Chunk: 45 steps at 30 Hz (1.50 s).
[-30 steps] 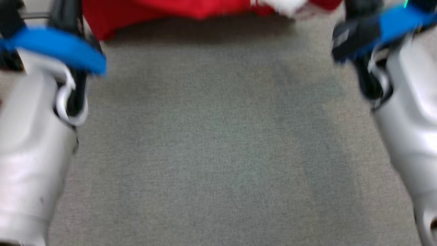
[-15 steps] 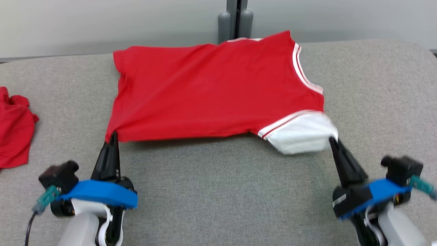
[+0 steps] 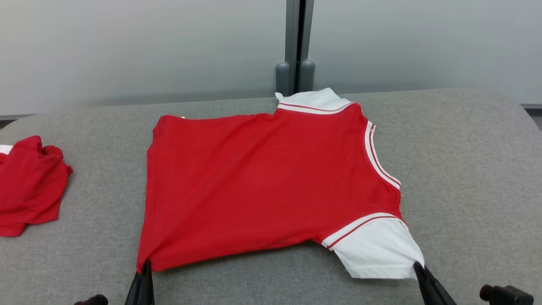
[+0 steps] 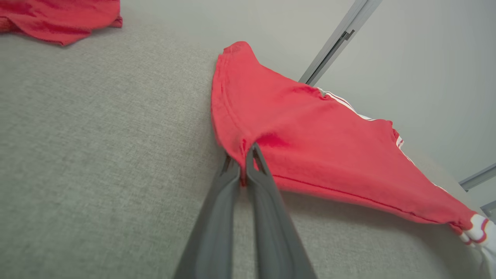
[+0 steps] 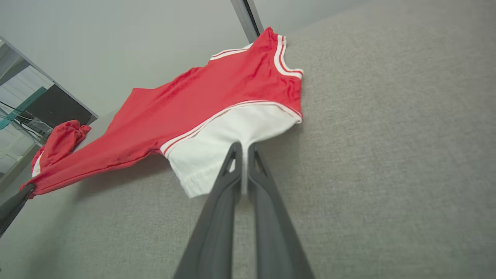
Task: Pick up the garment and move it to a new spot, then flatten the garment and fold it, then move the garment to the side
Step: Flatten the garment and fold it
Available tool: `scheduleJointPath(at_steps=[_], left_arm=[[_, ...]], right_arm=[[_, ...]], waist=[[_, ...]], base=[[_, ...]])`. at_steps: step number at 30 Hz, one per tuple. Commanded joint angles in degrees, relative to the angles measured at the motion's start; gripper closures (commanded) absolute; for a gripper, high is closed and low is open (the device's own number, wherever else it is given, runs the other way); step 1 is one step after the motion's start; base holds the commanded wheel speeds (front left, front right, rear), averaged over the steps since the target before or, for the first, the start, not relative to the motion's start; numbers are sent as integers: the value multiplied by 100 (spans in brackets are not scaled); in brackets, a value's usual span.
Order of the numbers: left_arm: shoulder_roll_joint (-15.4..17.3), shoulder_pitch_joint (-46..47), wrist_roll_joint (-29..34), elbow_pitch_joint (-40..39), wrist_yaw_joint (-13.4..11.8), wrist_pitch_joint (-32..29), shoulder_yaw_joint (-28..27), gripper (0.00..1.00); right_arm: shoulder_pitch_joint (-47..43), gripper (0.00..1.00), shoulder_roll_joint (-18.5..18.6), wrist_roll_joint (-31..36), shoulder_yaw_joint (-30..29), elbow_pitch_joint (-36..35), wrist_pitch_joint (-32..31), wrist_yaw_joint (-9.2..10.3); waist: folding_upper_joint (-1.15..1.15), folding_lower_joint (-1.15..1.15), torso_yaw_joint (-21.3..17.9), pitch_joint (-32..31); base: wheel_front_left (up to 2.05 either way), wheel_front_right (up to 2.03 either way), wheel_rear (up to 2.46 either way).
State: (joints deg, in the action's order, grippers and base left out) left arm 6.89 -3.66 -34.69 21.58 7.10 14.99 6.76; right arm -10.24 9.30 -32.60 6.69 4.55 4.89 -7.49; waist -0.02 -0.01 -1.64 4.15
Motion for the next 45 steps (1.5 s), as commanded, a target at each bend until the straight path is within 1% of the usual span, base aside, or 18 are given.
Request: scheduleJointPath(at_steps=[1,2,6,9,10,14,18,22,25,30,37,45], left_arm=[[-23,-191,83,-95,-24,28,-50,100],[-23,-191,83,-95,-24,28,-50,100],[-45,-527,161,-268,-58,28,-185,100],[-44,-641,216,-318,-84,28,-159,100],[-38,-619,257,-311,-90,17,-119,100],[29,-372,301,-172,-78,-12,-37,100],[56,-156,343,-155,-81,-71,35,100],[107,77,383,-125,-74,-123,71,100],[157,263,399,-94,-61,-160,105,100],[274,623,361,98,-16,-169,173,100],[422,1162,363,426,11,-207,351,100],[523,1715,307,760,42,-199,533,100]], right_arm=[[-287,100,-101,89,-72,-219,-150,-1],[-287,100,-101,89,-72,-219,-150,-1],[-822,100,-227,266,-155,-807,-605,-1],[-1027,100,-310,333,-255,-1157,-852,-1],[-1058,100,-399,373,-338,-1317,-998,-1],[-652,100,-456,448,-457,-1283,-1005,-1],[-163,100,-344,530,-493,-1069,-918,-1],[435,100,-121,607,-344,-724,-850,-1],[906,100,47,660,-126,-412,-822,-1],[1698,100,221,597,147,229,-705,-1],[2960,100,345,504,524,1286,-565,-1],[4282,100,365,350,796,2679,-308,-1]], waist=[[2,1,-20,-86],[2,1,-20,-86],[2,1,-23,-161],[2,1,-34,-153],[2,1,-38,-136],[2,1,-37,-74],[2,1,-20,14],[2,1,4,113],[2,1,21,196],[2,1,58,317],[2,1,78,537],[2,1,159,818]], base=[[0,0,0],[0,0,0],[0,0,0],[0,0,0],[0,0,0],[0,0,0],[0,0,0],[0,0,0],[0,0,0],[0,0,0],[0,0,0],[0,0,0]])
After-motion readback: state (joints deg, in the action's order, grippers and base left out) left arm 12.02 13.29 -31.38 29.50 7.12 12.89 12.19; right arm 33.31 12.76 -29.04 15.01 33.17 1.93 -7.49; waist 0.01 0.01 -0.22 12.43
